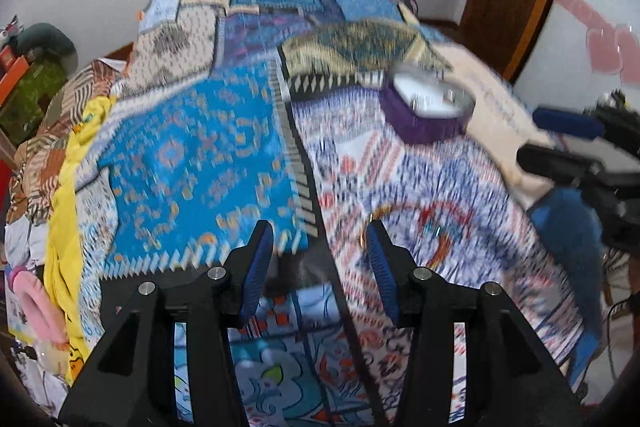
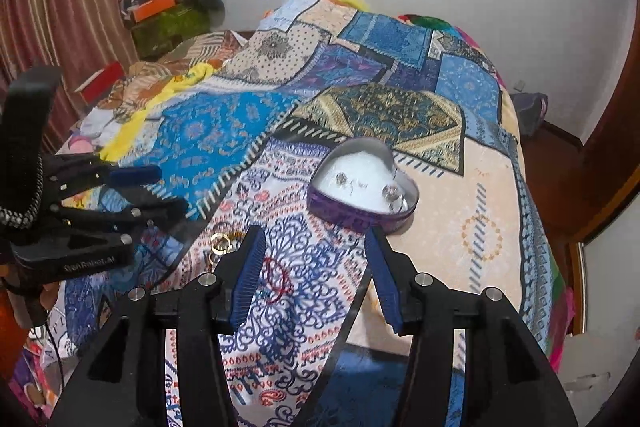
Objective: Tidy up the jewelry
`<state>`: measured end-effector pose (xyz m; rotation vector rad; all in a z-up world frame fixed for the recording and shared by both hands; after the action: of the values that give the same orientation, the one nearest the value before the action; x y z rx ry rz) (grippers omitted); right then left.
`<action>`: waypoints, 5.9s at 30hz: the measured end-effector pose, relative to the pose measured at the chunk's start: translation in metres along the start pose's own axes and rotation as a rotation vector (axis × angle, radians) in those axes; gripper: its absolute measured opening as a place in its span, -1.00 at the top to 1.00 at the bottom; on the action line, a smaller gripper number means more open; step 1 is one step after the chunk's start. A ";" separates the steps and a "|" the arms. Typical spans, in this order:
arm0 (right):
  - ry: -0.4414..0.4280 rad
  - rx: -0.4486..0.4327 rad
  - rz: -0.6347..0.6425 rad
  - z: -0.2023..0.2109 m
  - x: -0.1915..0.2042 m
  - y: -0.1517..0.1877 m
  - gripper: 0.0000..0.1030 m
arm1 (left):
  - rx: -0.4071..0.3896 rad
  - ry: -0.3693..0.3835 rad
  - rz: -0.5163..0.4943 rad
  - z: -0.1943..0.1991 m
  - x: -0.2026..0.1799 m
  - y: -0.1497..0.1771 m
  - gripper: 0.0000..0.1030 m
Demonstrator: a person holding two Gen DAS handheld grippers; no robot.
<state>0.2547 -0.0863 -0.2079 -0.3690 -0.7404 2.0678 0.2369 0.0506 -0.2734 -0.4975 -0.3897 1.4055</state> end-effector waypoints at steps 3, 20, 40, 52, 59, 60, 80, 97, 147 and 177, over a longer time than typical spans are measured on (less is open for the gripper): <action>-0.001 0.027 -0.002 -0.007 0.002 0.011 0.07 | 0.045 0.000 -0.036 -0.015 -0.007 0.014 0.08; -0.018 0.118 -0.065 -0.029 -0.014 0.044 0.07 | 0.043 -0.036 -0.149 -0.043 -0.042 0.006 0.20; -0.045 0.130 -0.083 -0.031 -0.009 0.048 0.07 | -0.028 0.032 -0.054 -0.013 -0.028 0.004 0.60; -0.081 0.143 0.021 -0.046 0.026 0.039 0.07 | -0.052 0.024 0.007 0.001 -0.007 0.017 0.60; -0.105 0.167 0.116 -0.054 0.044 0.044 0.55 | -0.060 0.030 0.028 0.001 -0.001 0.021 0.60; -0.113 0.170 0.129 -0.055 0.046 0.045 0.65 | -0.061 0.031 0.031 0.001 -0.001 0.021 0.60; -0.114 0.048 0.076 -0.013 0.032 0.024 0.87 | -0.128 0.063 0.030 0.028 -0.023 -0.001 0.60; -0.102 -0.041 0.008 0.015 0.000 -0.004 0.87 | -0.185 0.101 0.016 0.033 -0.048 -0.038 0.60; -0.076 0.090 0.004 -0.034 -0.003 0.032 0.85 | -0.135 0.103 0.035 0.011 -0.037 -0.026 0.60; -0.075 -0.120 -0.112 -0.014 -0.060 -0.051 0.85 | -0.177 0.158 -0.032 -0.023 -0.077 -0.099 0.60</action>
<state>0.3283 -0.1086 -0.1878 -0.3104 -0.9126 1.9457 0.3216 -0.0369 -0.2356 -0.7395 -0.3939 1.2969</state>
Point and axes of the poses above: each gripper's, at about its wrist camera, not at the fingertips, and z roughly against the way its jaws point, x to its left, y to its underside, the point moved 9 cm from there along -z, roughly the way its jaws point, and after that the axes turned 1 degree about y, right-handed, at the moved point
